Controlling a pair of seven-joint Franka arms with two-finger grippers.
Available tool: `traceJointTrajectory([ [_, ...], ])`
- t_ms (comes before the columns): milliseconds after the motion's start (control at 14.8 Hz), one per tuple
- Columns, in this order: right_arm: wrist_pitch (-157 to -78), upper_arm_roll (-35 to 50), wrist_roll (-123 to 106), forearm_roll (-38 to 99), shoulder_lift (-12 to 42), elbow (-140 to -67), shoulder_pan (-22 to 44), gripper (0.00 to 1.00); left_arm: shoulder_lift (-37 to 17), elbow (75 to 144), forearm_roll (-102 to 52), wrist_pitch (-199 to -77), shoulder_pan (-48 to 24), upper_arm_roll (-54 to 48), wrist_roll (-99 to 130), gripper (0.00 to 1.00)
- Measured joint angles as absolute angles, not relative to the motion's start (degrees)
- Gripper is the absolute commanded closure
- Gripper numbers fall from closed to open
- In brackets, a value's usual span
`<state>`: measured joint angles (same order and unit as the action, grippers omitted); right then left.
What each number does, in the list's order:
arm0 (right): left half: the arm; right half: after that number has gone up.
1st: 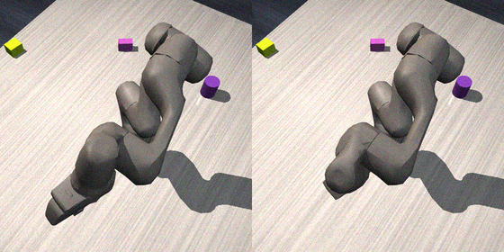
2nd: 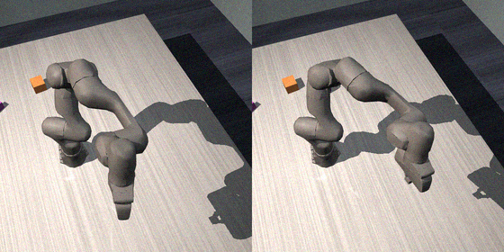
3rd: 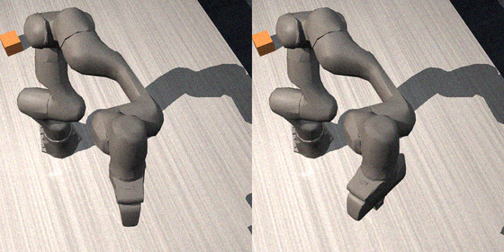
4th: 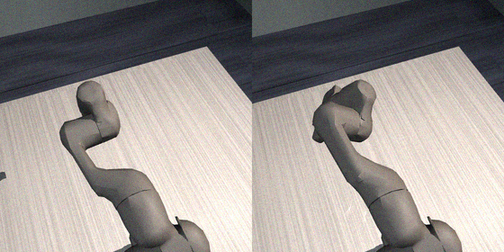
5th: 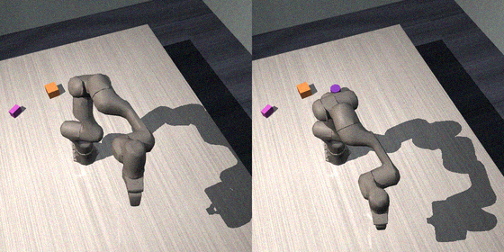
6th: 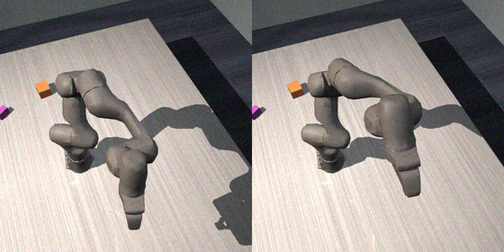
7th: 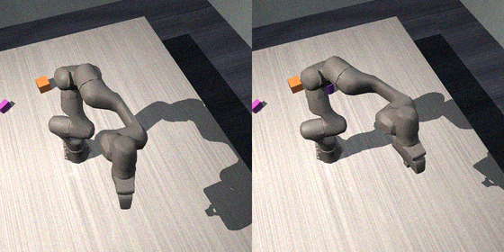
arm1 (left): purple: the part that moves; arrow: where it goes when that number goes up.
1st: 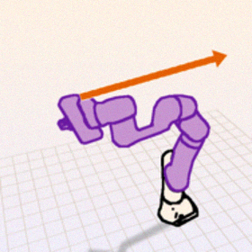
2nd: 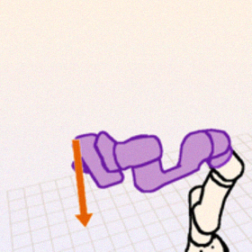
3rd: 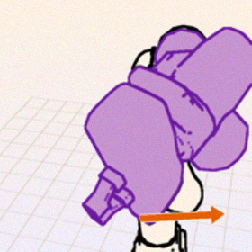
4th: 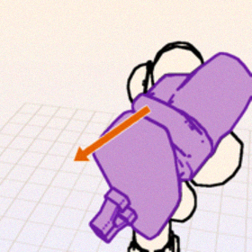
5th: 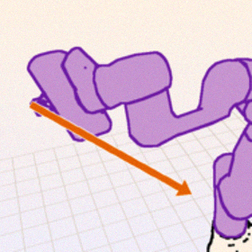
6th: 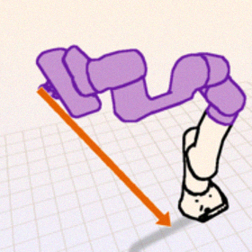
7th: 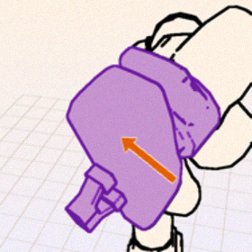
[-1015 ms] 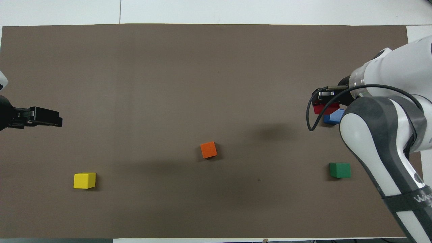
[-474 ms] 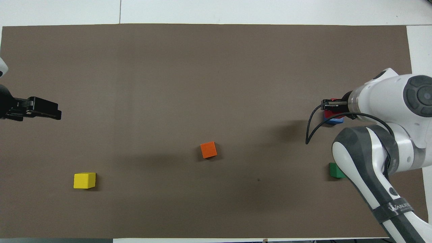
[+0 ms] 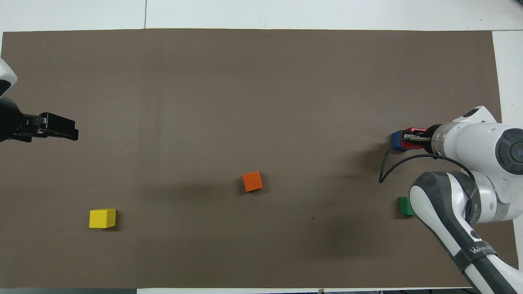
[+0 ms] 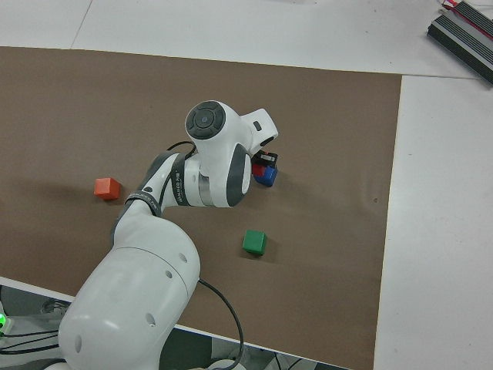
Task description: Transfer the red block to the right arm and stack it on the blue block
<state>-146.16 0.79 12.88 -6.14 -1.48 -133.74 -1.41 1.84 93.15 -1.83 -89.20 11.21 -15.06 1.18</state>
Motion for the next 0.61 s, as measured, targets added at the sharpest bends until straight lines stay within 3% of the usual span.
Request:
traceJointTrajectory([
  [271, -151.06, 0.81, 9.7, -6.85, -0.63, -137.65, -1.49, 1.0, 1.83, 92.94, -1.78, -89.23, 10.37, -14.38, 1.25, 0.0],
  [609, -151.06, 0.8, 5.21, -6.87, -0.6, -137.62, -3.57, 1.0, 1.83, 92.93, -1.5, -89.16, 1.5, -6.65, 1.3, 0.0],
])
